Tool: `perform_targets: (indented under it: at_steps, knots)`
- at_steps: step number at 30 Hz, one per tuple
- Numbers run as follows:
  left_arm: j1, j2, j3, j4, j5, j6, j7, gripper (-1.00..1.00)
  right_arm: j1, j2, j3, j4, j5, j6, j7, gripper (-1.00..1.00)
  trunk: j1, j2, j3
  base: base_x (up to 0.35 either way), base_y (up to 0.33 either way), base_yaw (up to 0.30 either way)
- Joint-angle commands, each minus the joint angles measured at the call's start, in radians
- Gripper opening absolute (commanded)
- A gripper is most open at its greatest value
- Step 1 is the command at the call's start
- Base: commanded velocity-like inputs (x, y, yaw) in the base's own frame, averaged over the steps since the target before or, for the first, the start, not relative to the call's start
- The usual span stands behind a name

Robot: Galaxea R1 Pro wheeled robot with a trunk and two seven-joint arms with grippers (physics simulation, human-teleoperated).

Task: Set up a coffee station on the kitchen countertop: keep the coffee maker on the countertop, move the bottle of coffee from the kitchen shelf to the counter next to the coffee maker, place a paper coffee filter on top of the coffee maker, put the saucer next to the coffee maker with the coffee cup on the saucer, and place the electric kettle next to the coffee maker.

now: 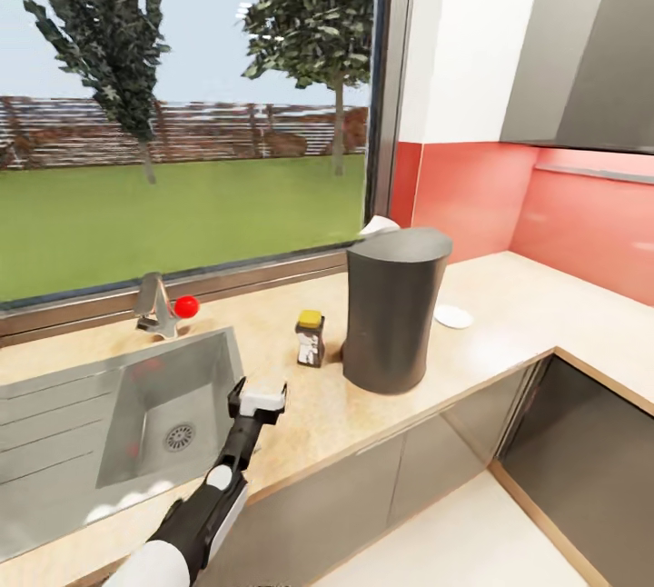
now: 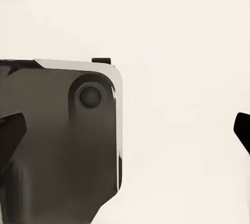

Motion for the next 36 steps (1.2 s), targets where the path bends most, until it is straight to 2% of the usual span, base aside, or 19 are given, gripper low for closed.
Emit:
perform_targets:
  at_steps: [1,3,10,13,16,23,26,30,32,36]
  knots:
    - [0.014,0.003,-0.002,-0.022,-0.011,-0.005,0.006,1.0,0.0,0.0,-0.008,0.0,0.008,-0.003,0.0,1.0,0.001,-0.002,-0.002,0.0,0.0,0.27]
    - [0.072,0.018,-0.003,-0.115,-0.016,-0.006,-0.031,1.0,0.0,0.0,-0.008,0.0,0.008,-0.003,0.0,1.0,0.001,-0.002,-0.002,0.0,0.0,0.27]
    - [0.223,0.046,0.004,-0.336,-0.02,-0.001,-0.197,1.0,0.0,0.0,-0.008,0.0,0.008,-0.003,0.0,1.0,0.001,-0.002,-0.002,0.0,0.0,0.259]
    - [0.29,0.056,0.008,-0.431,-0.02,0.001,-0.225,1.0,0.0,0.0,-0.008,0.0,0.008,-0.003,0.0,1.0,0.001,-0.002,-0.002,0.0,0.0,0.122]
    - [0.331,0.063,0.01,-0.504,-0.015,0.008,-0.235,1.0,0.0,0.0,-0.008,0.0,0.008,-0.004,0.0,1.0,0.001,-0.002,-0.002,0.0,0.0,0.044]
    - [0.35,0.065,0.008,-0.569,-0.008,0.038,-0.241,1.0,0.0,0.003,-0.008,-0.001,0.006,-0.005,0.001,1.0,0.001,-0.002,-0.002,0.0,0.0,0.009]
    - [0.351,0.065,0.004,-0.609,-0.007,0.092,-0.255,1.0,0.0,0.003,-0.008,-0.001,0.005,-0.005,0.001,1.0,0.001,-0.002,-0.002,0.0,0.0,0.001]
    - [0.354,0.066,0.002,-0.677,-0.007,0.174,-0.304,1.0,0.0,0.003,-0.009,-0.001,0.006,-0.006,0.001,1.0,0.001,-0.002,-0.002,0.0,0.0,0.0]
    - [0.355,0.066,0.007,-0.709,-0.006,0.22,-0.355,1.0,0.0,0.004,-0.009,-0.001,0.006,-0.006,0.001,1.0,0.001,-0.002,-0.002,0.0,0.0,0.0]
    - [0.355,0.066,0.011,-0.743,-0.006,0.295,-0.414,1.0,0.0,0.004,-0.009,-0.001,0.006,-0.006,0.001,1.0,0.001,-0.002,-0.002,0.0,0.0,0.028]
